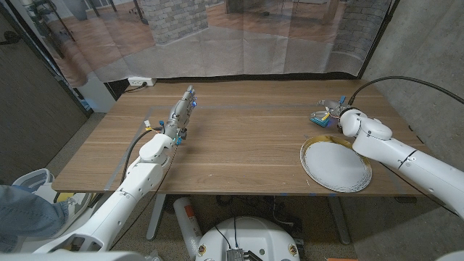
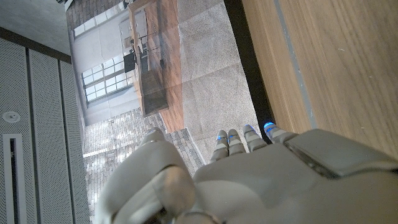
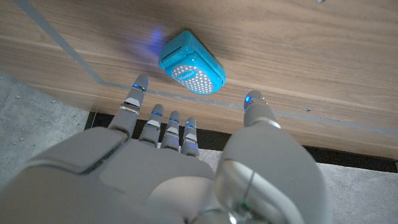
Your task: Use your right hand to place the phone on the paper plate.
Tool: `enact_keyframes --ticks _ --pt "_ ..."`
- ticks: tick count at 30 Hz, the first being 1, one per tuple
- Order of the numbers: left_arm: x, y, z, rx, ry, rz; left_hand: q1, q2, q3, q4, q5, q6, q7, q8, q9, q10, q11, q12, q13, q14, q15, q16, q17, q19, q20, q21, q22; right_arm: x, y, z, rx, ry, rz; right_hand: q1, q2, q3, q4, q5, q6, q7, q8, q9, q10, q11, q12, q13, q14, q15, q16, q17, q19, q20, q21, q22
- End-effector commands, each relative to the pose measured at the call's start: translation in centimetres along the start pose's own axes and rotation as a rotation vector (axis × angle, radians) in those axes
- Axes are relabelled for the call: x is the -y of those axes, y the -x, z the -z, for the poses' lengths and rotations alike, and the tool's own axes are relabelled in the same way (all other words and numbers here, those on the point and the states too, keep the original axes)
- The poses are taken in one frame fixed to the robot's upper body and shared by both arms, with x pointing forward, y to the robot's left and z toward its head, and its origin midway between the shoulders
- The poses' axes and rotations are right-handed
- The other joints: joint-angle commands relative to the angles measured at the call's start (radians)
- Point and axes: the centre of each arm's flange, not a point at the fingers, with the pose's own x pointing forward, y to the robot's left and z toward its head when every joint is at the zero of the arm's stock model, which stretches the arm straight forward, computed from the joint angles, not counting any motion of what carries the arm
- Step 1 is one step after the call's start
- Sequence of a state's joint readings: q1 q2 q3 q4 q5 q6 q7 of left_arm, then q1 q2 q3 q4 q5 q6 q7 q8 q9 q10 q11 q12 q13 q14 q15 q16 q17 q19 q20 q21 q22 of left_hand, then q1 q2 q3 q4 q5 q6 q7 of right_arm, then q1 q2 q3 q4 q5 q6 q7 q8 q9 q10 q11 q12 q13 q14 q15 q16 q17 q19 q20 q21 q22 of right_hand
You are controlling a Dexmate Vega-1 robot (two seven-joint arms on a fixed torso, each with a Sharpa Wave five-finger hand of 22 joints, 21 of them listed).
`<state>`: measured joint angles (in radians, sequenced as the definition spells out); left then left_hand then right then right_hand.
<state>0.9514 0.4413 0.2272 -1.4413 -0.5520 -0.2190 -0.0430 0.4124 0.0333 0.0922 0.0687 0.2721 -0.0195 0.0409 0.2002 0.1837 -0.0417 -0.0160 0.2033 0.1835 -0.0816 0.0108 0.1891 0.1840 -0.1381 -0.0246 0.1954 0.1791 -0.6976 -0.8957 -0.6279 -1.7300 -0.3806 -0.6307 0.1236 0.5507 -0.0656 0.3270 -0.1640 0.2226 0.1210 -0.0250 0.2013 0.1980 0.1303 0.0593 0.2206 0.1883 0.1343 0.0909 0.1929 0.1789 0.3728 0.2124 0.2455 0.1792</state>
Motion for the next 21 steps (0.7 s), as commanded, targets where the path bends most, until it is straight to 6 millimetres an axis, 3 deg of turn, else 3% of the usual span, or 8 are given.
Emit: enact_keyframes --ticks 1,21 --pt "-0.15 0.12 -0.06 -0.005 -0.006 -0.004 -0.001 0.012 -0.004 0.004 -0.002 0.008 0.003 -0.001 0.002 -0.001 0.003 -0.002 0.003 0.000 0.005 0.002 0.001 -0.007 0.006 0.003 0.002 -0.24 -0.63 0.19 -0.035 0.021 -0.032 0.015 -0.001 0.005 0.002 0.006 -0.002 0.004 -0.001 0.001 0.009 0.004 0.004 0.005 0.015 0.001 0.005 0.005 0.016 0.000 0.005 0.003" --pt "0.24 0.32 -0.16 0.000 -0.004 -0.008 0.000 0.014 -0.006 0.004 -0.005 0.010 0.002 -0.001 0.002 -0.002 0.001 -0.003 0.003 -0.001 0.004 0.001 0.002 -0.008 0.012 0.003 0.002 -0.61 -1.24 0.58 -0.049 0.038 -0.053 0.042 0.002 0.015 0.007 0.007 0.013 0.004 0.007 0.003 0.056 -0.003 0.023 0.008 0.066 -0.022 0.016 0.009 0.063 -0.009 0.007 0.003"
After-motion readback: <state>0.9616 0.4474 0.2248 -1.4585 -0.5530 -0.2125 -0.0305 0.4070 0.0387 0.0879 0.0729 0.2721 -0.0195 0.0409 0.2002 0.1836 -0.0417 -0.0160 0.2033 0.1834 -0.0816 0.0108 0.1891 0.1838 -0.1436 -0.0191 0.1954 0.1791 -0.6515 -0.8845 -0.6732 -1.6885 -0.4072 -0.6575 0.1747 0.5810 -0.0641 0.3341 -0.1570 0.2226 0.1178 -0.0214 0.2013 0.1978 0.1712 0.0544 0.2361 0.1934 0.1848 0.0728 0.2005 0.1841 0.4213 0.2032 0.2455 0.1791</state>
